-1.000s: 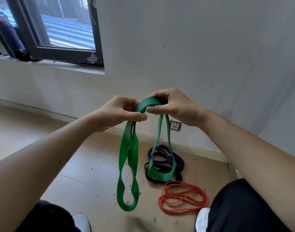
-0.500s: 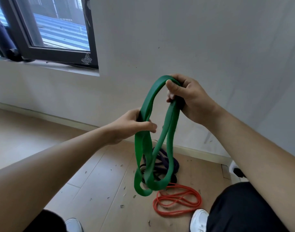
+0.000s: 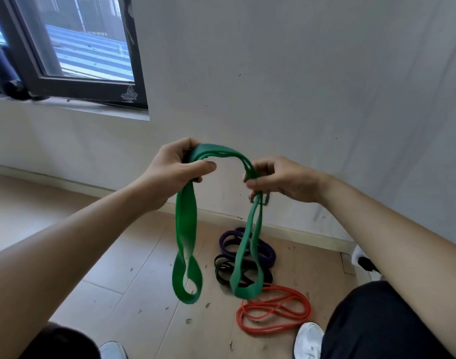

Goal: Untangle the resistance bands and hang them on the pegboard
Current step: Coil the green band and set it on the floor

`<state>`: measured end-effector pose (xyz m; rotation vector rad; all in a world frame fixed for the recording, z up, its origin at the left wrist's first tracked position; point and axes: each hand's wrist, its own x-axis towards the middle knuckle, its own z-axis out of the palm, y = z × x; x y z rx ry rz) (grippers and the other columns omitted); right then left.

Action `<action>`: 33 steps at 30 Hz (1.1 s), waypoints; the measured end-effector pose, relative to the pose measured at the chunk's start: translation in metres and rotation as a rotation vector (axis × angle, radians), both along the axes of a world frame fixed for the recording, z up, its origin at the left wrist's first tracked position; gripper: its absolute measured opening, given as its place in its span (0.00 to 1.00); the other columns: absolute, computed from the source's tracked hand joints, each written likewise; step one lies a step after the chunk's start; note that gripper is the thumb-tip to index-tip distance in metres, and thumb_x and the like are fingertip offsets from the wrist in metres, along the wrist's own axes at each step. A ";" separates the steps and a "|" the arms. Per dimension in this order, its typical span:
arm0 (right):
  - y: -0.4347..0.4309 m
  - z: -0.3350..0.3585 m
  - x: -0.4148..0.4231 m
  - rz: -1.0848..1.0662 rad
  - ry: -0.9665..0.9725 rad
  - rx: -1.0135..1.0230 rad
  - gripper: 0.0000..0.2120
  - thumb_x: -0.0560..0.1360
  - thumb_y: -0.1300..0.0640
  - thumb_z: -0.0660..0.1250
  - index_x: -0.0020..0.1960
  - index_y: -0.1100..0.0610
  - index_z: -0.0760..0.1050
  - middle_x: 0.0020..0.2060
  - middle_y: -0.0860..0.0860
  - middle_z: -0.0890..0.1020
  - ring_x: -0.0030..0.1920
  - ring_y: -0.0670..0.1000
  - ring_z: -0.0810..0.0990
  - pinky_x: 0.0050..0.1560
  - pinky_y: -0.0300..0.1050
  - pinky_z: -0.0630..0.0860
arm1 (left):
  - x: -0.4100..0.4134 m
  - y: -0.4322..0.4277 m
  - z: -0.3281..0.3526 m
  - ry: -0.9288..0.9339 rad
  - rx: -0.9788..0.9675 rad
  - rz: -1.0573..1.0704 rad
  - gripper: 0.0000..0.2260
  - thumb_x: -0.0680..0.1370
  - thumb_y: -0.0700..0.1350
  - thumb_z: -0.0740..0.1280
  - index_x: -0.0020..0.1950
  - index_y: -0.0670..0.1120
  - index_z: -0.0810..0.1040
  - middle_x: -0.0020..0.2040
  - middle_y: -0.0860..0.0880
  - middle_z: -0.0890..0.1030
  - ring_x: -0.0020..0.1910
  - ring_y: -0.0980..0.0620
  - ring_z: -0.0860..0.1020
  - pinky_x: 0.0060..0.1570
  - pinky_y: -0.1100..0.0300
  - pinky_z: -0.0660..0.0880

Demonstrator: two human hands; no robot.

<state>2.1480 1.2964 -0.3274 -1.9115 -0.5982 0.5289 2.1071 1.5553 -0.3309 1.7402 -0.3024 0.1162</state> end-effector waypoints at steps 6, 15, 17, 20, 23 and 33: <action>0.030 0.006 -0.018 0.139 -0.091 -0.063 0.14 0.74 0.64 0.74 0.59 0.66 0.78 0.51 0.60 0.83 0.52 0.50 0.83 0.53 0.39 0.79 | -0.014 -0.007 0.009 -0.062 0.139 -0.126 0.08 0.74 0.33 0.75 0.50 0.40 0.79 0.35 0.50 0.78 0.32 0.55 0.74 0.34 0.64 0.72; 0.042 0.025 -0.023 0.098 -0.286 -0.075 0.06 0.75 0.59 0.75 0.50 0.60 0.81 0.34 0.46 0.79 0.36 0.43 0.77 0.38 0.36 0.72 | -0.019 0.001 0.012 -0.110 0.341 -0.105 0.14 0.69 0.41 0.81 0.52 0.46 0.82 0.45 0.47 0.85 0.41 0.47 0.85 0.42 0.55 0.84; 0.042 0.025 -0.022 0.092 -0.297 -0.084 0.03 0.76 0.59 0.74 0.48 0.57 0.81 0.31 0.43 0.77 0.34 0.42 0.75 0.36 0.35 0.70 | -0.020 0.001 0.010 -0.123 0.370 -0.085 0.17 0.68 0.43 0.82 0.53 0.47 0.81 0.46 0.46 0.84 0.43 0.43 0.84 0.42 0.51 0.84; 0.043 0.025 -0.022 0.061 -0.316 -0.053 0.08 0.76 0.57 0.75 0.50 0.60 0.82 0.34 0.46 0.78 0.36 0.44 0.75 0.38 0.39 0.70 | -0.021 -0.001 0.004 -0.083 0.356 -0.086 0.22 0.68 0.41 0.82 0.56 0.47 0.77 0.48 0.42 0.83 0.44 0.40 0.84 0.41 0.46 0.84; 0.043 0.026 -0.023 0.036 -0.340 -0.049 0.09 0.76 0.56 0.75 0.53 0.60 0.82 0.36 0.46 0.81 0.38 0.44 0.78 0.40 0.38 0.73 | -0.023 -0.006 -0.002 -0.013 0.274 -0.119 0.22 0.70 0.36 0.79 0.58 0.43 0.74 0.47 0.42 0.85 0.42 0.43 0.85 0.43 0.49 0.85; 0.024 0.025 -0.019 0.025 -0.326 0.024 0.12 0.74 0.63 0.75 0.57 0.61 0.81 0.43 0.48 0.85 0.45 0.45 0.84 0.46 0.36 0.77 | -0.016 -0.002 -0.013 0.004 0.236 -0.143 0.19 0.71 0.44 0.79 0.59 0.46 0.78 0.52 0.45 0.83 0.46 0.46 0.83 0.49 0.49 0.82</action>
